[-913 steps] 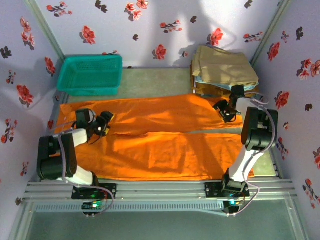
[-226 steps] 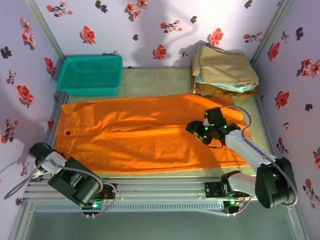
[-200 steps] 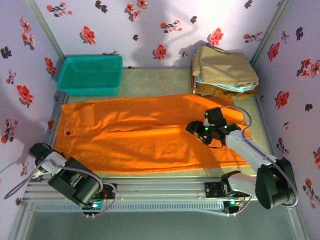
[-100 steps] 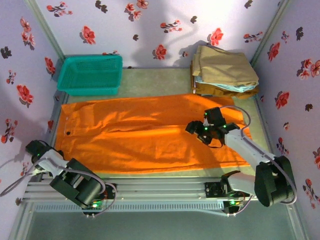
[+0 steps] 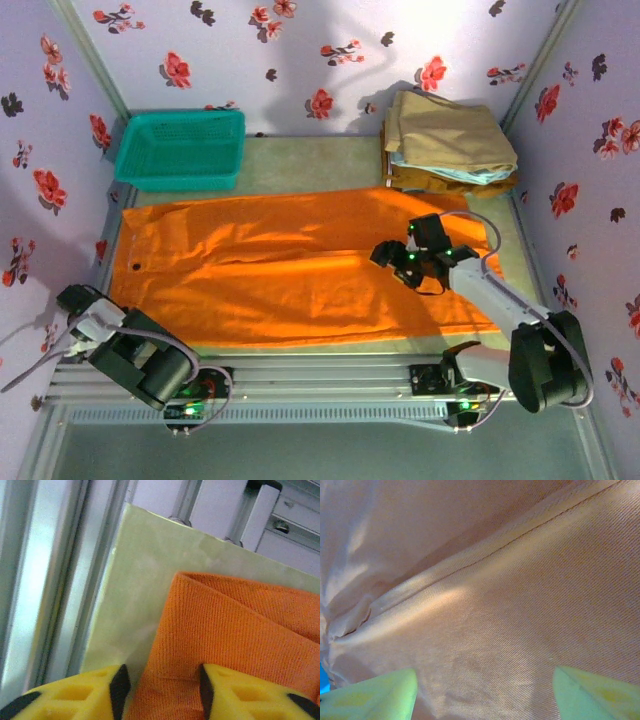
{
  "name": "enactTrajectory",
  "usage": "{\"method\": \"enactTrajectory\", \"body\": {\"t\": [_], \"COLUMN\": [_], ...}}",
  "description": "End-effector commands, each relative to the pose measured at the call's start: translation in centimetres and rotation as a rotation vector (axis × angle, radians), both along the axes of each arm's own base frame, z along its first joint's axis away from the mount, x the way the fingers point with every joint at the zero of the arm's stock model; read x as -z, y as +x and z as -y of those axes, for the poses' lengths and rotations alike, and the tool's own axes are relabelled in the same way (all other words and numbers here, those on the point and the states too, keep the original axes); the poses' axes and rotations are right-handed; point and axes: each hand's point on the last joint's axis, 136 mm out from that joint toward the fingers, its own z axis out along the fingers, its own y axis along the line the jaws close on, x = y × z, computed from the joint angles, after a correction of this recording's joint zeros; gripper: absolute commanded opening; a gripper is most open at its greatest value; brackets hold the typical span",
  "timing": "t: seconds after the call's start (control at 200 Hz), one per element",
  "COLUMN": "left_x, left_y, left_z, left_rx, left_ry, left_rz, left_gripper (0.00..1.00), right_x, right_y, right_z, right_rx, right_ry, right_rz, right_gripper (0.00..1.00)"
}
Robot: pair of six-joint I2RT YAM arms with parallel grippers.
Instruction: Fold and stack the trousers
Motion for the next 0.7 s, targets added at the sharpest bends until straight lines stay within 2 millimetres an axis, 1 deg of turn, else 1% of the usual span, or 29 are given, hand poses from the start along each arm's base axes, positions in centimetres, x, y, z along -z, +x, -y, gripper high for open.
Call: {"method": "enactTrajectory", "body": {"t": [0.0, 0.07, 0.165, 0.205, 0.3, 0.305, 0.43, 0.505, 0.54, 0.57, 0.63, 0.695], "left_x": [1.5, 1.3, 1.0, 0.9, 0.6, 0.6, -0.2, -0.8, -1.1, -1.3, -1.8, -2.1], "left_y": [-0.1, 0.1, 0.6, 0.7, 1.2, 1.2, 2.1, 2.8, 3.2, 3.4, 3.9, 4.3], "left_z": [0.6, 0.7, 1.3, 1.6, 2.1, 2.1, 2.5, 3.0, 3.2, 3.3, 3.4, 3.5], "left_rx": [0.002, 0.015, 0.034, 0.037, 0.045, 0.047, 0.076, 0.099, 0.11, 0.113, 0.127, 0.131], "left_ry": [-0.01, -0.003, -0.002, 0.003, 0.005, 0.005, -0.001, -0.016, -0.019, -0.021, -0.017, -0.013], "left_rz": [0.009, 0.024, 0.073, 0.094, 0.147, 0.149, 0.203, 0.246, 0.269, 0.284, 0.314, 0.343], "left_gripper": [0.39, 0.34, 0.21, 0.14, 0.0, 0.0, 0.0, 0.0, 0.0, 0.0, 0.0, 0.0], "right_x": [-0.5, -0.7, -1.0, -1.2, -2.3, -2.2, -4.7, -6.1, -6.5, -6.9, -6.9, -5.9], "right_y": [-0.3, -0.6, -0.9, -1.1, -1.8, -2.1, -3.3, -4.6, -5.3, -5.9, -7.0, -8.2], "right_z": [0.6, 0.9, 1.8, 2.2, 4.0, 4.2, 7.9, 10.3, 11.5, 12.4, 13.9, 15.0], "right_rx": [-0.002, 0.005, 0.034, 0.056, 0.123, 0.126, 0.255, 0.343, 0.389, 0.426, 0.492, 0.549], "right_ry": [-0.032, -0.047, -0.069, -0.076, -0.107, -0.116, -0.199, -0.257, -0.288, -0.311, -0.348, -0.367], "right_rz": [0.011, 0.006, -0.005, -0.015, -0.045, -0.057, -0.072, -0.081, -0.089, -0.091, -0.104, -0.154], "right_gripper": [0.73, 0.73, 0.73, 0.73, 0.73, 0.73, 0.75, 0.78, 0.81, 0.81, 0.81, 0.8]}}
